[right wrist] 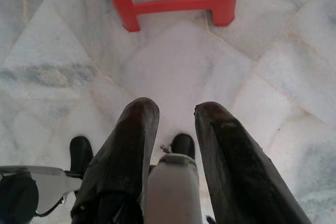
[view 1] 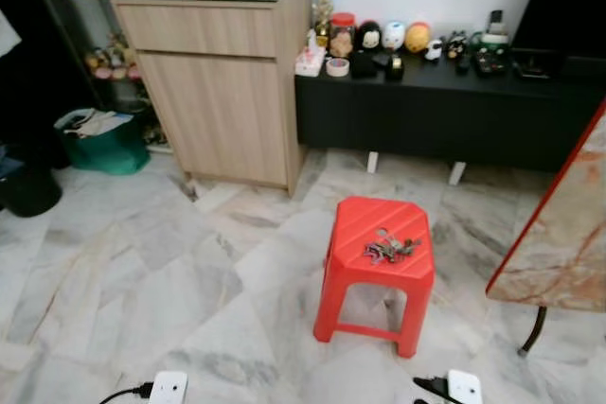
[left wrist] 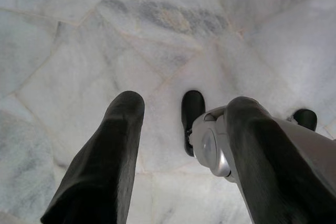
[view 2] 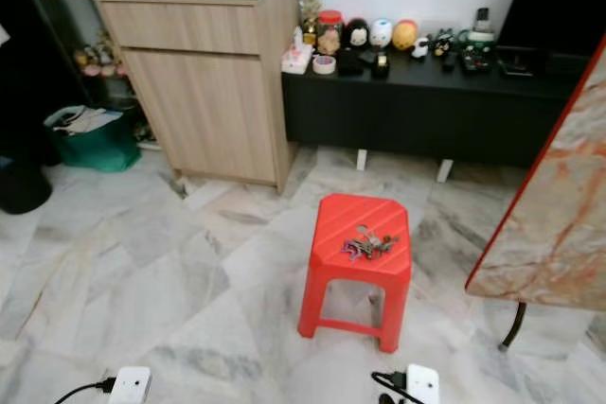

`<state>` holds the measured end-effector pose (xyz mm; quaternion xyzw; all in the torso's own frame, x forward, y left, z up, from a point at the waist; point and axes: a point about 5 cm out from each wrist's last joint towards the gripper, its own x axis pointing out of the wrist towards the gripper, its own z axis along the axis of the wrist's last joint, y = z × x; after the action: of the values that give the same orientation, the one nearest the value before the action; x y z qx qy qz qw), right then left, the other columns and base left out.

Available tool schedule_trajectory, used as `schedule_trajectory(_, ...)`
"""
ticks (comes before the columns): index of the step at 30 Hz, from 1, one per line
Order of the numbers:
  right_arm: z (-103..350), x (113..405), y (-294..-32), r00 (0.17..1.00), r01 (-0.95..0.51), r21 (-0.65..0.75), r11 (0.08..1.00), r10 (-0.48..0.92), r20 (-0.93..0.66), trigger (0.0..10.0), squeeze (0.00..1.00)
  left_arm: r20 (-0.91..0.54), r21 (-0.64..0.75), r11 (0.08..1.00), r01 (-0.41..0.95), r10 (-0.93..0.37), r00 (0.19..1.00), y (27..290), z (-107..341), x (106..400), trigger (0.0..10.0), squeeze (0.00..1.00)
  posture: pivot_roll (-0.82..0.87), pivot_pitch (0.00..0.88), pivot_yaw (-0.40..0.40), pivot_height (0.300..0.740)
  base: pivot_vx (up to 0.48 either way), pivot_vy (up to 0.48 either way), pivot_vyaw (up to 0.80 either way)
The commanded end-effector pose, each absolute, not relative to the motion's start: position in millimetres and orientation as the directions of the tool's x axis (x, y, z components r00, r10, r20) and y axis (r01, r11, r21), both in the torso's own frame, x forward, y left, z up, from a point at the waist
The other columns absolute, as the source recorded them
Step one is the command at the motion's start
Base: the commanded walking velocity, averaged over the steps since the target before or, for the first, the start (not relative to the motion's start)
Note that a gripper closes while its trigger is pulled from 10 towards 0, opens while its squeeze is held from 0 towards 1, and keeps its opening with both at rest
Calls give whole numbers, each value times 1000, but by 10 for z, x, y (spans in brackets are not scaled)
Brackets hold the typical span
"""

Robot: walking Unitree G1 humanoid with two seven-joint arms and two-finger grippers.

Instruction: Hang keys on a hook

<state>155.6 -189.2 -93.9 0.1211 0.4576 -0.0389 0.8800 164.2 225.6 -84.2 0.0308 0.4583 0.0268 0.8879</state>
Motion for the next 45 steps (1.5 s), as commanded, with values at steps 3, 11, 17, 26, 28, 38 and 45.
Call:
schedule_trajectory(3, -931, 1567, -1924, 581, 193, 173, 966, 30, -813, 10000, 0, -812, 72, 997, -33, 78, 579, 2291, -835, 1642, 10000, 0, 79, 0, -1, 740, 0, 0, 0)
schedule_trajectory(11, -926, 1569, -1941, 585, 194, 176, 965, 31, -811, 10000, 0, -815, 68, 997, -29, 73, 575, 2254, -849, 1629, 10000, 0, 84, 0, -13, 740, 32, 0, 0)
schedule_trajectory(17, -917, 1579, -1967, 590, 181, 177, 968, 37, -807, 10000, 0, -815, 57, 997, -43, 72, 576, 2191, -871, 1609, 10000, 0, 88, 0, -28, 740, 262, 0, 0)
schedule_trajectory(26, -929, 1532, -2001, 582, 175, 163, 971, 32, -813, 10000, 0, -834, 62, 996, -58, 83, 546, 2292, -902, 1473, 10000, 0, 76, 0, -23, 740, 280, 0, 0)
schedule_trajectory(28, -935, 1513, -2008, 582, 189, 166, 968, 26, -813, 10000, 0, -836, 67, 996, -54, 85, 542, 2316, -902, 1460, 10000, 0, 71, 0, -21, 740, 289, 0, 0)
schedule_trajectory(38, -943, 1495, -2005, 572, 173, 165, 971, 38, -820, 10000, 0, -823, 67, 997, -24, 69, 564, 2262, -872, 1566, 10000, 0, 75, 0, -22, 740, 292, 0, 0)
schedule_trajectory(45, -939, 1501, -2008, 576, 177, 165, 970, 34, -817, 10000, 0, -824, 64, 998, -21, 64, 563, 2217, -869, 1606, 10000, 0, 72, 0, -23, 740, 291, 0, 0)
